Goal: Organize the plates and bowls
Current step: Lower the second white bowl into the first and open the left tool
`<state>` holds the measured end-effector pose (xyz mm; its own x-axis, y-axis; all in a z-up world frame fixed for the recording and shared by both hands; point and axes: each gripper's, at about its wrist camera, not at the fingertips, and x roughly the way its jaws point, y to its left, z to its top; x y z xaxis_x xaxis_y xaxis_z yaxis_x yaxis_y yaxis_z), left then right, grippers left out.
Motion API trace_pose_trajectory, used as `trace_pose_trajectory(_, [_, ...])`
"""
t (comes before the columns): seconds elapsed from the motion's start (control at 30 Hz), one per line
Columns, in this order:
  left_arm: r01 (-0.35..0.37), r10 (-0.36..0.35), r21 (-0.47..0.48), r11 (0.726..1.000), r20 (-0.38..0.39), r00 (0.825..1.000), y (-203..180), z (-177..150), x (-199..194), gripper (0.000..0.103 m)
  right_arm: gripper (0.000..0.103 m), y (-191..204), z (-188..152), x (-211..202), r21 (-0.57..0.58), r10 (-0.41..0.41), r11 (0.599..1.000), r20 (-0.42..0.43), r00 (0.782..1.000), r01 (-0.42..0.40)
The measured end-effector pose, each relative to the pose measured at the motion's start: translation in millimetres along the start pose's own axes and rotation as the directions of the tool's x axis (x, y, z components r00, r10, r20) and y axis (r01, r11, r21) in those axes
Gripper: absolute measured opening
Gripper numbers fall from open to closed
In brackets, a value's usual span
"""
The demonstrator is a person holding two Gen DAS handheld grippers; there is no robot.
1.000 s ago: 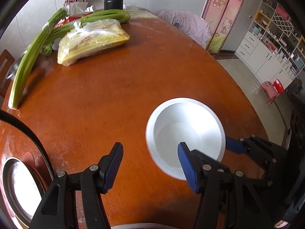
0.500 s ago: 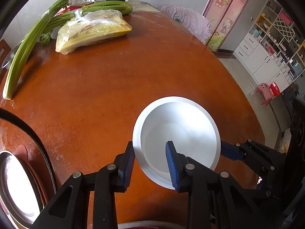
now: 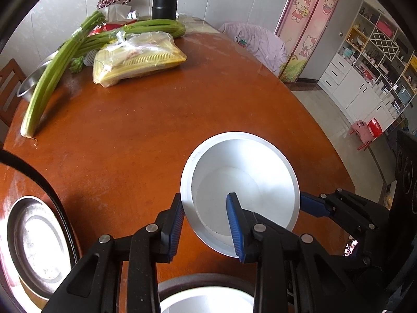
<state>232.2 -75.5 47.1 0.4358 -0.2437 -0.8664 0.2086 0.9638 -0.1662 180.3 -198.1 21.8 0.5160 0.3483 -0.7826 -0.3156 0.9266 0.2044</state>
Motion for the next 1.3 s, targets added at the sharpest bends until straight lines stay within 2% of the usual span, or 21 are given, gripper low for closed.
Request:
trace_pose_trajectory(0.9, [-0.033, 0.034, -0.013, 0.999, 0.143, 0.989, 11, -54, -81, 0.033, 0.05, 66, -28, -58, -0.111, 0.013, 0.994, 0.086, 0.996, -0.004])
trace_pose_trajectory(1.3, [-0.048, 0.052, -0.028, 0.998, 0.158, 0.986, 16, -84, -99, 0.033, 0.05, 89, -48, -69, -0.162, 0.028, 0.987, 0.072, 0.997, -0.016])
